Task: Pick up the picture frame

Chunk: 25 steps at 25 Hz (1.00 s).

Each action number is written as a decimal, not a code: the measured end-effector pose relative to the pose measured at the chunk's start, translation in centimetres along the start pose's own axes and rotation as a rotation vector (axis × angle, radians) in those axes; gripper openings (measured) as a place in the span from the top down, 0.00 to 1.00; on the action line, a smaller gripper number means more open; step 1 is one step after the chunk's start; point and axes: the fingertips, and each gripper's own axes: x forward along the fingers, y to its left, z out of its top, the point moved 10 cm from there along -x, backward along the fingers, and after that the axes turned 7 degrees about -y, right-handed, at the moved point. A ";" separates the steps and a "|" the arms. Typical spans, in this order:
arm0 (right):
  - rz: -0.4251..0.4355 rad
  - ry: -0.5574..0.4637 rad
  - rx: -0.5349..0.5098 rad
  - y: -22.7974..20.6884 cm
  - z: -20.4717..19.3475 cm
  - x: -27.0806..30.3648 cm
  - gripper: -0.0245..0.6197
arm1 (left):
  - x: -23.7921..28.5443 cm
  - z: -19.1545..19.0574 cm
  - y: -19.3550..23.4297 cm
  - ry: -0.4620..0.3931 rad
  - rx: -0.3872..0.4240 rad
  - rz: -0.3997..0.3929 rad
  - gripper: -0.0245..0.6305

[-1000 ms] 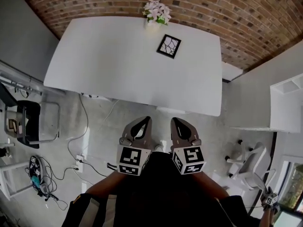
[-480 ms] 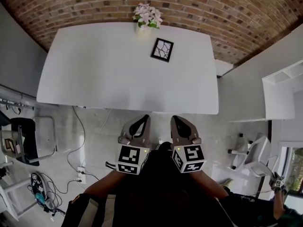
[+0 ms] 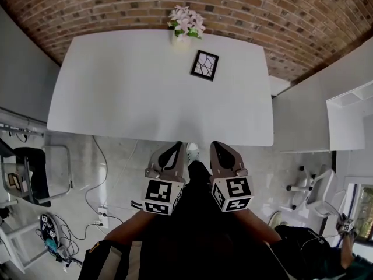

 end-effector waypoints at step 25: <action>-0.017 0.130 0.092 -11.4 2.4 17.4 0.96 | 20.1 3.3 6.6 0.098 -0.003 0.055 0.97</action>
